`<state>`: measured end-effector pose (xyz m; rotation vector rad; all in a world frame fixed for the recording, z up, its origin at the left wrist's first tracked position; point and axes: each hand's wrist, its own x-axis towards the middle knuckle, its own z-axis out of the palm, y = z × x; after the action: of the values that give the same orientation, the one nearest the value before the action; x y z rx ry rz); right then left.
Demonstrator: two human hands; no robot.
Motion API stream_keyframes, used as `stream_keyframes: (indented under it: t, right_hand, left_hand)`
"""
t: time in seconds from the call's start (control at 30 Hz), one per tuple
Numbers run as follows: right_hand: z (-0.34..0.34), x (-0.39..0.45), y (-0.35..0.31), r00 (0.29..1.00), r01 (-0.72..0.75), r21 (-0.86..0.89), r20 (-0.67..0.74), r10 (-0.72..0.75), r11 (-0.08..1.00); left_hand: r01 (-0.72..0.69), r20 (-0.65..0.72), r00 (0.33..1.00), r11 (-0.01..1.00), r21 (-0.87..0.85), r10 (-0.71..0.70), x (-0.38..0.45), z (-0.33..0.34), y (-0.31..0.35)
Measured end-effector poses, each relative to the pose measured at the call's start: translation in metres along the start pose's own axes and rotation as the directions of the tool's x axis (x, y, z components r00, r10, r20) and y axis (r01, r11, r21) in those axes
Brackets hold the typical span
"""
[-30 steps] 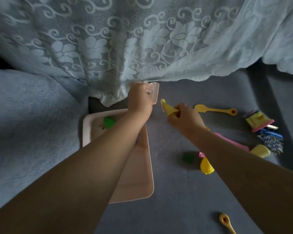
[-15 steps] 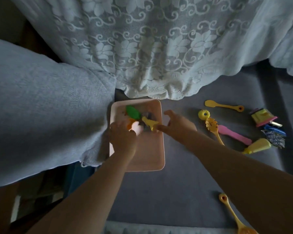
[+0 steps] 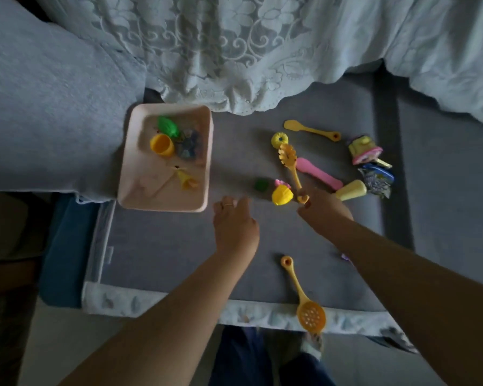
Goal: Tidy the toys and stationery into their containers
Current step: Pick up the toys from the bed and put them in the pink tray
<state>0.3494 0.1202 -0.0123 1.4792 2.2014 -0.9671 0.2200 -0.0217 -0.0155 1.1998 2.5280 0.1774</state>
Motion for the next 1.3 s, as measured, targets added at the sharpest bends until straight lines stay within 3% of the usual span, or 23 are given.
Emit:
stream_keyframes:
  t: [0.1,0.17,0.3,0.47,0.67,0.9,1.07,1.2,1.3]
  right_hand:
    - [0.008,-0.014,0.029,0.998,-0.055,0.012,0.019,0.055,0.998]
    - [0.015,-0.021,0.048,0.998,-0.050,-0.008,0.036,0.050,0.999]
    - [0.025,-0.027,0.070,0.998,-0.035,-0.014,0.046,0.036,0.999]
    - [0.020,-0.023,0.088,0.992,-0.103,-0.062,-0.082,0.098,0.993]
    - [0.024,-0.030,0.106,0.974,-0.227,-0.198,-0.019,0.228,0.953]
    - [0.036,-0.034,0.110,0.953,-0.300,-0.203,-0.020,0.303,0.932]
    - [0.028,-0.032,0.083,0.962,-0.273,-0.056,0.004,0.274,0.960]
    - [0.011,-0.026,0.027,0.992,-0.122,0.083,0.029,0.120,0.989]
    - [0.005,-0.018,-0.037,0.999,-0.021,0.293,0.046,0.008,0.956]
  left_hand:
    - [0.217,0.256,0.950,0.969,-0.121,-0.181,-0.028,0.016,0.028]
    - [0.316,0.351,0.901,0.939,-0.132,-0.254,-0.047,0.032,0.047]
    - [0.386,0.391,0.852,0.922,-0.015,-0.350,-0.071,0.059,0.071]
    - [0.346,0.458,0.815,0.932,0.108,-0.356,-0.088,0.080,0.079]
    - [0.360,0.440,0.813,0.923,0.135,-0.381,-0.084,0.087,0.085]
    - [0.378,0.364,0.865,0.925,-0.024,-0.344,-0.073,0.079,0.083]
    - [0.330,0.271,0.914,0.942,-0.066,-0.301,-0.053,0.052,0.070]
    - [0.326,0.120,0.943,0.937,-0.128,-0.311,-0.029,0.011,0.049]
    - [0.307,0.013,0.951,0.939,-0.155,-0.309,-0.004,-0.029,0.017]
